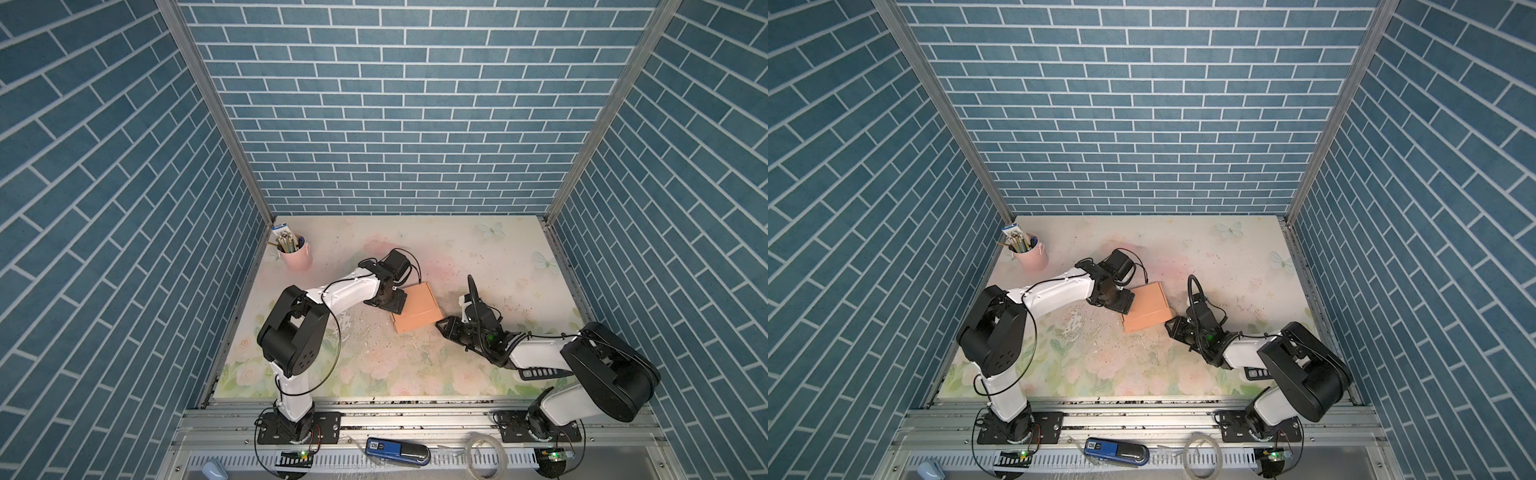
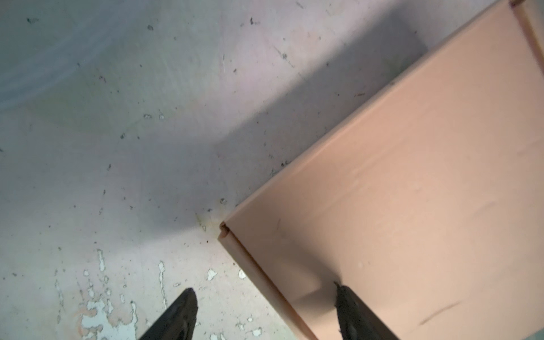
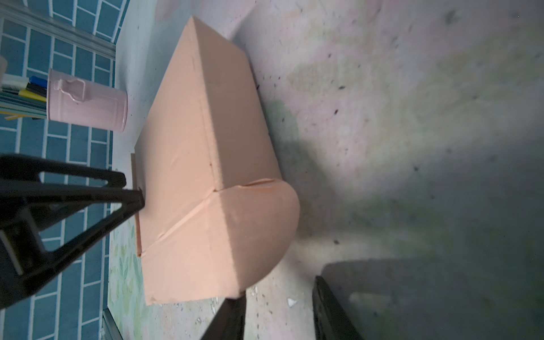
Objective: Assemble paper box
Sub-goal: Rotate the paper box at the center of the table.
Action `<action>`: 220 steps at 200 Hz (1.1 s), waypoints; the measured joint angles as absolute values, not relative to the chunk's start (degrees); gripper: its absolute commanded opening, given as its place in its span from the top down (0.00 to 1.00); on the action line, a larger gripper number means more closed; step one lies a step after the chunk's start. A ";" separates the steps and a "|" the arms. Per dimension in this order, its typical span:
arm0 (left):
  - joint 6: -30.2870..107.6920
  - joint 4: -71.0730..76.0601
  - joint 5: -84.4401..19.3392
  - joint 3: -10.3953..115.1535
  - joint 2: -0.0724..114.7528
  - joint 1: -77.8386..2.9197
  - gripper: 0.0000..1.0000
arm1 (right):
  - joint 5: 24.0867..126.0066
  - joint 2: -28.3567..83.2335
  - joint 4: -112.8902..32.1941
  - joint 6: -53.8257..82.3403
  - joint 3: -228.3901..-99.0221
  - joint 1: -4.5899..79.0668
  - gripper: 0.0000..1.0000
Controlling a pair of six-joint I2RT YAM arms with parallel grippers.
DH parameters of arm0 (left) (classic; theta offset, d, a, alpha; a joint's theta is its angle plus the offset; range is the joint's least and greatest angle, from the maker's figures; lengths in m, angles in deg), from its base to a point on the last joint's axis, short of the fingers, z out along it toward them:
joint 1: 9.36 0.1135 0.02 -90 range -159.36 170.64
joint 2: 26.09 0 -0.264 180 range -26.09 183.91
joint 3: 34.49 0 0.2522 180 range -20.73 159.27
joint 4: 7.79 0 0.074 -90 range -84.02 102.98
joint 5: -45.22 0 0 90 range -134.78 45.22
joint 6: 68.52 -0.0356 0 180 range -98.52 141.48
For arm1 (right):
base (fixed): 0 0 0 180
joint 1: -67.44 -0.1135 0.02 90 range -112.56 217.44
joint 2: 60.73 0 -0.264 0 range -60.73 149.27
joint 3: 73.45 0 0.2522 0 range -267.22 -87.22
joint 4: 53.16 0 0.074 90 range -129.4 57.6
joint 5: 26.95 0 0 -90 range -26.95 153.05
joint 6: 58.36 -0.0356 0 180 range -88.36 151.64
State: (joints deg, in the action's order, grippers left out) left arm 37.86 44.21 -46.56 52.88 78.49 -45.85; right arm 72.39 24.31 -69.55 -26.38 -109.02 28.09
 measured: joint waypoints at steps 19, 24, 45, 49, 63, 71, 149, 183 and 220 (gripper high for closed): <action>38.63 43.58 -46.10 51.11 77.20 -45.87 0.25 | 73.35 24.61 -70.05 -26.38 -109.02 29.84 0.61; 38.85 43.32 -45.99 50.65 76.89 -45.87 0.25 | 73.64 24.81 -70.27 -26.38 -109.02 30.32 0.61; 39.72 42.92 -45.47 49.05 75.62 -46.13 0.25 | 74.75 25.05 -70.97 -26.36 -109.02 31.56 0.61; 39.88 42.97 -45.34 48.86 75.43 -46.22 0.25 | 74.88 25.05 -71.03 -26.33 -109.02 31.67 0.61; 40.20 43.21 -45.01 48.33 74.64 -46.55 0.25 | 75.17 24.83 -70.99 -25.68 -109.02 32.00 0.62; 40.36 43.58 -44.92 48.22 74.03 -46.68 0.25 | 75.25 24.31 -70.55 -24.98 -109.02 32.13 0.63; 38.59 46.49 -45.91 54.71 71.16 -46.86 0.25 | 72.63 9.36 -66.93 -4.63 -106.96 32.33 0.64; 36.82 47.08 -46.21 58.95 74.07 -46.88 0.24 | 69.53 7.43 -70.99 3.85 -101.65 32.33 0.63; 35.26 48.37 -46.12 63.94 80.58 -46.88 0.24 | 68.09 9.45 -78.42 10.06 -96.43 31.69 0.63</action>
